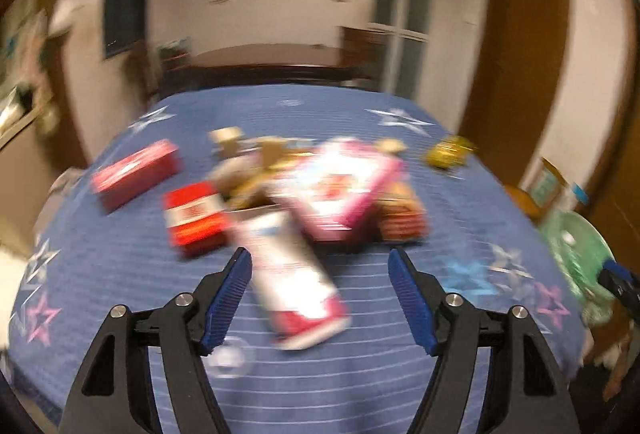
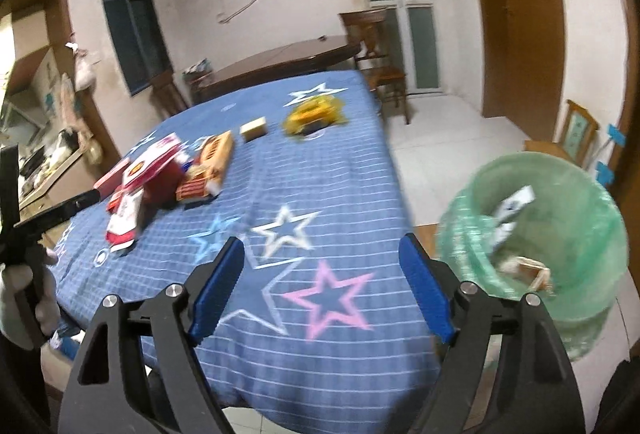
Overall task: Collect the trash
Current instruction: 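Move both open grippers back toward the items on the table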
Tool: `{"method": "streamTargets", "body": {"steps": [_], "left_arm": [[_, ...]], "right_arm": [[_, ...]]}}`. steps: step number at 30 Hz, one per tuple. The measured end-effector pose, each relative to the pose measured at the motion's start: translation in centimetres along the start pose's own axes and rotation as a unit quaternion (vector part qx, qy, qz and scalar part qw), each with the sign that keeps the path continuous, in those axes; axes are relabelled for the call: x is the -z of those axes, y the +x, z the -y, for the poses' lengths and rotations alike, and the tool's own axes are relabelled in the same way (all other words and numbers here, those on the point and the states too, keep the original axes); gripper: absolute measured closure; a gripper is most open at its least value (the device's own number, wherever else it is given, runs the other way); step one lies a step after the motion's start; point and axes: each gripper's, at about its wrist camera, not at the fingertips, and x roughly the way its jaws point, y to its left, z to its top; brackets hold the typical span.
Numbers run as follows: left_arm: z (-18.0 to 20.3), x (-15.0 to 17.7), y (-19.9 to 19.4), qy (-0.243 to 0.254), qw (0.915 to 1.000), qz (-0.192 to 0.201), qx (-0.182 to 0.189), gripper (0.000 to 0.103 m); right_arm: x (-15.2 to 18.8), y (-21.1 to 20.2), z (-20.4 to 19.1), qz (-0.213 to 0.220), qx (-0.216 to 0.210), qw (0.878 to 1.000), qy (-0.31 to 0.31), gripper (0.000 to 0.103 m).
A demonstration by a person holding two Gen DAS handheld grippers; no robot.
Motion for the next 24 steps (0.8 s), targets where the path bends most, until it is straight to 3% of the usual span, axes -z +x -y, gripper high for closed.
{"method": "streamTargets", "body": {"steps": [2, 6, 10, 15, 24], "left_arm": [[-3.0, 0.0, 0.7, -0.027, 0.9994, -0.017, -0.009, 0.028], [-4.7, 0.2, 3.3, -0.047, 0.9971, -0.06, 0.002, 0.027], [-3.8, 0.4, 5.5, -0.04, 0.9963, -0.076, 0.008, 0.027], [-2.7, 0.7, 8.2, -0.027, 0.9956, -0.089, -0.013, 0.027], [-1.5, 1.1, 10.0, -0.013, 0.9955, -0.092, -0.019, 0.027]], "right_arm": [[0.2, 0.6, -1.7, -0.008, -0.015, 1.0, -0.01, 0.026], [0.4, 1.5, -3.9, -0.019, -0.032, 0.999, -0.021, 0.026], [0.6, 2.0, -5.2, -0.027, -0.037, 0.998, -0.031, 0.026], [0.8, 2.5, -6.1, -0.035, -0.037, 0.998, -0.037, 0.026], [0.6, 3.5, -7.4, -0.043, -0.035, 0.997, -0.044, 0.026]]}}
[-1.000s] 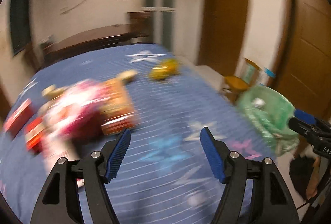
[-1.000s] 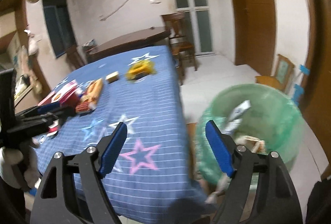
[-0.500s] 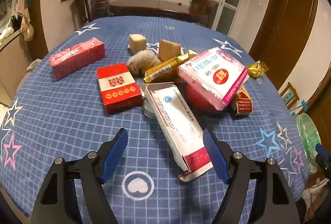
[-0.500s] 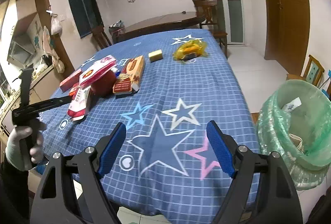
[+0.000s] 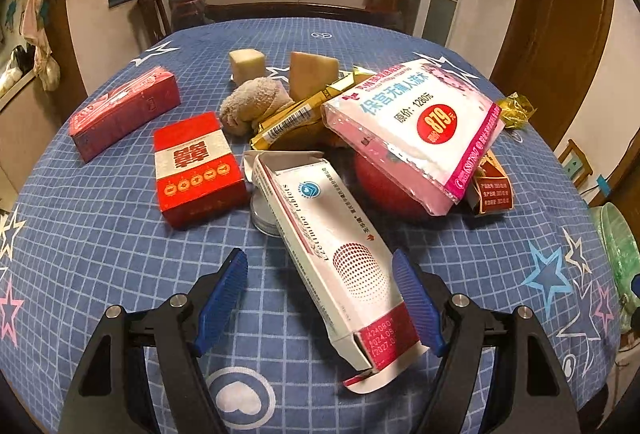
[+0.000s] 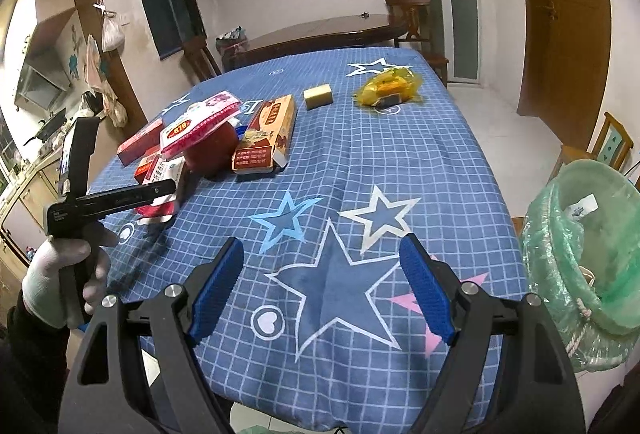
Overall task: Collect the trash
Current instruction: 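Move both open grippers back toward the items on the table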
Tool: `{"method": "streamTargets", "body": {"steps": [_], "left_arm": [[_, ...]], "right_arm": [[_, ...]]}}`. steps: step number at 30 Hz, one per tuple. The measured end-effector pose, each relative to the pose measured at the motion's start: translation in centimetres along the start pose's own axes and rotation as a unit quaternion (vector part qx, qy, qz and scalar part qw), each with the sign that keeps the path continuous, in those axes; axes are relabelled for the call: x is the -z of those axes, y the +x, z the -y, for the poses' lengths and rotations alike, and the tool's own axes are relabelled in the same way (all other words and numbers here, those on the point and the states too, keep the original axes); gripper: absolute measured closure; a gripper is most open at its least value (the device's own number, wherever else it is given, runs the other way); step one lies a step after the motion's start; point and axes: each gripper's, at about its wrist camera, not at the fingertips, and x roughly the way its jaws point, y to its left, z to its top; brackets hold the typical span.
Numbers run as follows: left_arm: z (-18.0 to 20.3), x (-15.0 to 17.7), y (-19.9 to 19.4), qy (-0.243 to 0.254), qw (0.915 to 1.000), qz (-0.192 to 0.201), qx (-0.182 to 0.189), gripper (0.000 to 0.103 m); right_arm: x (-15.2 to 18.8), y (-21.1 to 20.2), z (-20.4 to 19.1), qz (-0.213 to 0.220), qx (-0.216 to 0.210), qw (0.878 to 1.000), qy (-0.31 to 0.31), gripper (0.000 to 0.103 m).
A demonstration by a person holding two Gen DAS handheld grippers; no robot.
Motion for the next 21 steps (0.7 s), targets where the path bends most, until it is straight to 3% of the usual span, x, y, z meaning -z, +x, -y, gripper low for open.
{"method": "streamTargets", "body": {"steps": [17, 19, 21], "left_arm": [[-0.4, 0.1, 0.4, -0.001, 0.9998, 0.001, 0.02, 0.032], [-0.3, 0.1, 0.4, 0.001, 0.9998, 0.001, 0.022, 0.034], [-0.2, 0.2, 0.2, 0.002, 0.9996, 0.002, 0.027, 0.042]], "right_arm": [[-1.0, 1.4, -2.0, -0.009, 0.0, 1.0, -0.017, 0.026], [-1.2, 1.6, -2.3, -0.009, -0.001, 1.0, -0.019, 0.026], [-1.4, 1.8, -2.5, -0.01, -0.002, 1.0, -0.021, 0.026]]}}
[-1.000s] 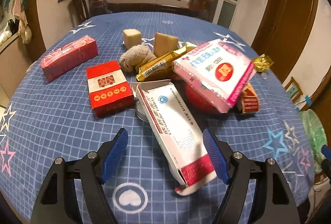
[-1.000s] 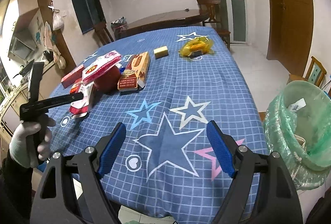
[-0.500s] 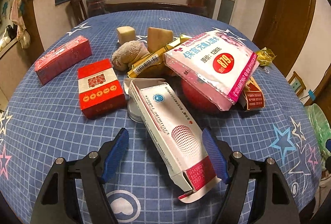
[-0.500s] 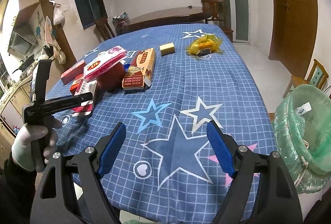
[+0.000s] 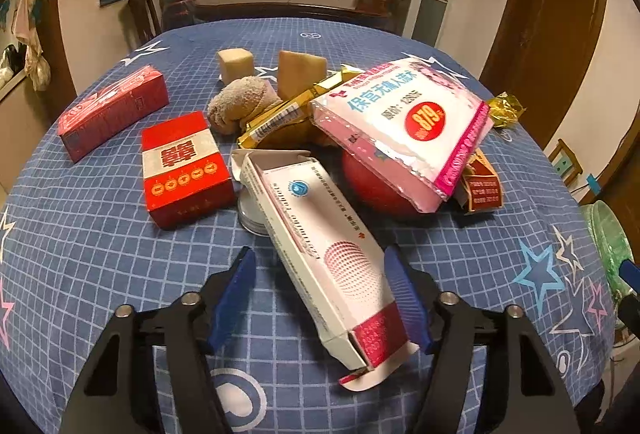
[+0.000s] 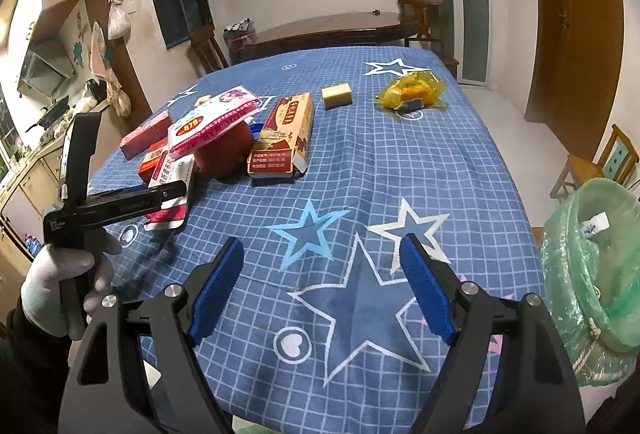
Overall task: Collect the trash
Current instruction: 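Move both open grippers back toward the items on the table, then grasp the white medicine box with the left gripper while the right grasps the beige sponge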
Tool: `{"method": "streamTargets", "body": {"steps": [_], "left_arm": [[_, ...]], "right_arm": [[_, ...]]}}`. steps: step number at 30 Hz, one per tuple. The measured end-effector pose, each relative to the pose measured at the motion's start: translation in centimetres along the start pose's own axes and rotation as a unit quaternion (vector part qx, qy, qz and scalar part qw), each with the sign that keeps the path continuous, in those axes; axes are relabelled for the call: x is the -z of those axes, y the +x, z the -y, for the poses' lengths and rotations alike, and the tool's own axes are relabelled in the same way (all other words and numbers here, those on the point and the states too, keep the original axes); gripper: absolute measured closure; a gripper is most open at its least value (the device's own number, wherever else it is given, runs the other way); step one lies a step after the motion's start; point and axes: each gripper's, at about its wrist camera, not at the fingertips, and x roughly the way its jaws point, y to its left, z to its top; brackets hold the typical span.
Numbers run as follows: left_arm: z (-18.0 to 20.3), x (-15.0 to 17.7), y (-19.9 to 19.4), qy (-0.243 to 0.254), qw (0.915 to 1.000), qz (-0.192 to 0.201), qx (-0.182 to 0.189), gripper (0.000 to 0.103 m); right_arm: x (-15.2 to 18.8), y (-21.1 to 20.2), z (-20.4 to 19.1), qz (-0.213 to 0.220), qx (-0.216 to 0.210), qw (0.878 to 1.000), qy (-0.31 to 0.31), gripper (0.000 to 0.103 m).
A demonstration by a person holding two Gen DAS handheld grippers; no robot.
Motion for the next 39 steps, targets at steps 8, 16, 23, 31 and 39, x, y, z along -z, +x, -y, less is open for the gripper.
{"method": "streamTargets", "body": {"steps": [8, 16, 23, 31, 39], "left_arm": [[-0.5, 0.2, -1.3, 0.001, 0.9998, 0.006, 0.018, 0.074], [-1.0, 0.7, -2.7, 0.004, 0.9995, 0.012, 0.03, 0.082], [-2.1, 0.9, -2.5, -0.003, 0.9988, 0.003, 0.049, 0.081], [-2.4, 0.3, -1.2, -0.003, 0.9977, -0.012, 0.066, 0.081], [-2.6, -0.4, -0.1, -0.007, 0.9966, -0.026, 0.077, 0.079]], "right_arm": [[-2.3, 2.6, -0.8, -0.016, -0.034, 0.999, -0.005, 0.026], [-6.1, 8.5, -2.2, -0.057, -0.076, 0.995, -0.01, 0.031], [-10.7, 12.0, -0.6, -0.048, -0.059, 0.997, 0.006, 0.044], [-16.2, 19.1, 0.2, -0.061, 0.02, 0.996, -0.064, 0.045], [-19.1, 24.5, 1.0, -0.092, 0.041, 0.992, -0.073, 0.047]]}}
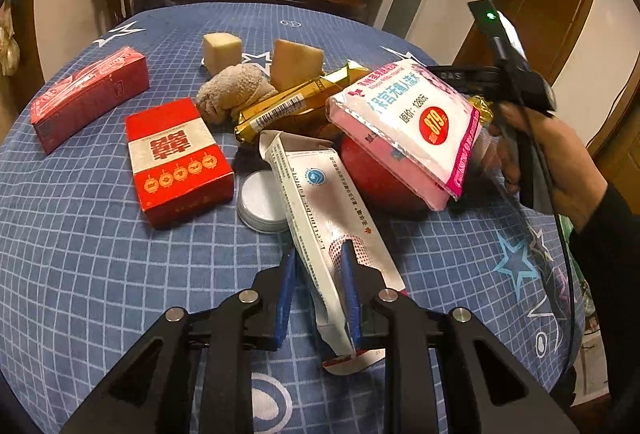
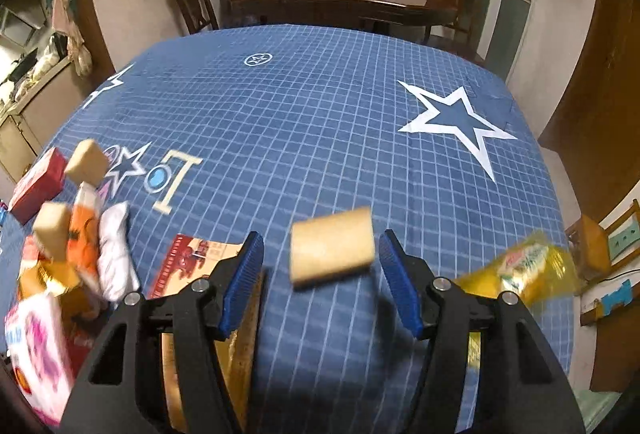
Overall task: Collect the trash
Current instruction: 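Grasp the white medicine box with the left gripper while the right grasps the beige sponge, then carry the white box and beige sponge with both grippers over the green bin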
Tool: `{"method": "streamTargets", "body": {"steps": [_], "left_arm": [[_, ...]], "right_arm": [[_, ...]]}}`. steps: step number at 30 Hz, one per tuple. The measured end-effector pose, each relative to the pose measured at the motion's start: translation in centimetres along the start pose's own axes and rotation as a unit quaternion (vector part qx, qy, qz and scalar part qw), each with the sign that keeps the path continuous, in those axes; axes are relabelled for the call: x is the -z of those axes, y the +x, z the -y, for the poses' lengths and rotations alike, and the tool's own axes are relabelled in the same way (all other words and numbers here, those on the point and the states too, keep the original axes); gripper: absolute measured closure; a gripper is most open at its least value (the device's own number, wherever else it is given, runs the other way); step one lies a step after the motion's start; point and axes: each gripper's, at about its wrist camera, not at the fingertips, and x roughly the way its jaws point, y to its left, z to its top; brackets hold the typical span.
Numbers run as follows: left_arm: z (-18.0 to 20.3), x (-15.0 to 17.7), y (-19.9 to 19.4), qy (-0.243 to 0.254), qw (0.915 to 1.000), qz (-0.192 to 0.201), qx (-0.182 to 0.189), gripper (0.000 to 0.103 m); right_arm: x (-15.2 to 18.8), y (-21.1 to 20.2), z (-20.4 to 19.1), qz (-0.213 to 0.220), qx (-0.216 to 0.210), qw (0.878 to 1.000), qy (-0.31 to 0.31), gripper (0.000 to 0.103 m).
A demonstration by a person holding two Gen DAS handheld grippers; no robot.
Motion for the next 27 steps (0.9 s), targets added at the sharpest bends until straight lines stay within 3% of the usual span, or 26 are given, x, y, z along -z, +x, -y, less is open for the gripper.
{"method": "streamTargets", "body": {"steps": [5, 9, 17, 21, 27], "left_arm": [[-0.1, -0.5, 0.5, -0.005, 1.0, 0.0, 0.005, 0.078], [0.6, -0.5, 0.3, 0.011, 0.9998, 0.009, -0.012, 0.078], [1.9, 0.4, -0.6, 0.033, 0.9972, 0.047, -0.048, 0.081], [2.1, 0.9, -1.6, 0.033, 0.9958, 0.065, -0.056, 0.085], [2.5, 2.0, -4.1, 0.03, 0.9935, 0.088, -0.065, 0.091]], "right_arm": [[-0.1, 1.5, 0.7, -0.021, -0.002, 1.0, 0.01, 0.059], [0.6, 0.6, 1.1, -0.004, -0.01, 1.0, 0.023, 0.06], [5.5, -9.1, -2.1, 0.112, 0.03, 0.993, -0.002, 0.061], [8.9, -14.2, -4.3, 0.145, 0.047, 0.988, -0.012, 0.061], [12.0, -18.0, -5.7, 0.165, 0.07, 0.984, -0.02, 0.061]]}}
